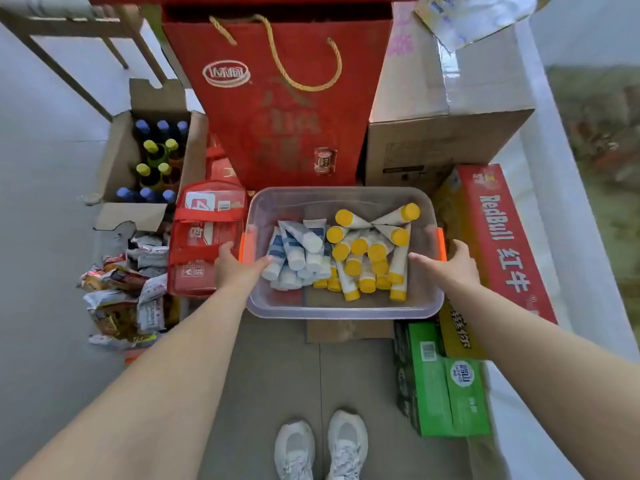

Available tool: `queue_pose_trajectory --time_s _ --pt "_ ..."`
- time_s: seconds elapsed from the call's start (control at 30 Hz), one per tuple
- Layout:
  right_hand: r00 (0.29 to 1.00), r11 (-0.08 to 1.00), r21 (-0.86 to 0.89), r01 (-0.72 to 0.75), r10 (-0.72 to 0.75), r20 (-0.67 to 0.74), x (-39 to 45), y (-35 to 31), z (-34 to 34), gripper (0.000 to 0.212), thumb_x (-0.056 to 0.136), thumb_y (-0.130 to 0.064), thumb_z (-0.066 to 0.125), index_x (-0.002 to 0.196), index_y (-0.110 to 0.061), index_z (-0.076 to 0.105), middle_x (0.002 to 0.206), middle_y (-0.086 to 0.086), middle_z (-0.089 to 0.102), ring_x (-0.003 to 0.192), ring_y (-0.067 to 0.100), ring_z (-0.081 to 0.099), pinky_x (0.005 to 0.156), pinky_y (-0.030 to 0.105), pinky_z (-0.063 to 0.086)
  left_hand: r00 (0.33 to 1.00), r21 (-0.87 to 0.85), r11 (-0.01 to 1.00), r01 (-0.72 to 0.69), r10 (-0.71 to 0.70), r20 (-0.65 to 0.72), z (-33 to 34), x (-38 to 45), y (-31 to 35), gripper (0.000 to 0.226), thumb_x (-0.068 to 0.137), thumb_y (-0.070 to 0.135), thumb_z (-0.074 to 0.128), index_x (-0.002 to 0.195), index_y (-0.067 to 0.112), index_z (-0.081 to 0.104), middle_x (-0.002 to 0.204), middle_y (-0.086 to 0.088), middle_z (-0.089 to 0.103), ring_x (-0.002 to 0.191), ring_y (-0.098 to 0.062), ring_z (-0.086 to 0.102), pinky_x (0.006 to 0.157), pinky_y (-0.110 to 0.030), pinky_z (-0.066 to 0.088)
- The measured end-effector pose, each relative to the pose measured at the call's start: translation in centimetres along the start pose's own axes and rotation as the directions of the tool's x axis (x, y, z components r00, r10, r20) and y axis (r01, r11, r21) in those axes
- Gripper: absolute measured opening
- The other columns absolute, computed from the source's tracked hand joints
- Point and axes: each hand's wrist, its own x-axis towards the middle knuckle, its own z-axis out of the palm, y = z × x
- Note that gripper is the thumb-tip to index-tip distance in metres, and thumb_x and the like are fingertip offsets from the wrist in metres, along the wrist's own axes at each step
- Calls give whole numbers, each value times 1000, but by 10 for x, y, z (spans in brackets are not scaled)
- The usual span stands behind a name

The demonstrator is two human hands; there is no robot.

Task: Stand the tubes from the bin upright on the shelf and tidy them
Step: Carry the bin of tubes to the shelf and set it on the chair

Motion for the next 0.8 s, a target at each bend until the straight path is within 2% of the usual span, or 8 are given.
queue_pose_trajectory --time_s 0.27,0.57,0.8 --pt "1000 1000 15 -22 22 -20 49 20 30 96 68 -55 75 145 -24 26 137 9 44 123 32 48 99 44 45 999 -47 998 51 -51 -3 32 53 -25 90 70 34 80 142 17 31 140 -9 46 126 -29 46 105 -43 40" --pt "998 996 77 -43 47 -47 80 26 37 83 75 -46 74 142 -21 31 131 7 51 119 31 52 93 42 45 995 -21 995 102 -102 -16 41 86 -31 92 70 39 79 145 21 29 144 -6 42 128 -29 45 104 -47 40" --pt "993 993 106 -56 67 -100 89 21 43 73 76 -40 74 137 -22 39 125 6 54 114 30 54 85 36 43 984 -33 983 179 -179 -1 43 102 -30 73 75 35 77 136 11 44 132 -10 55 118 -33 53 99 -46 45"
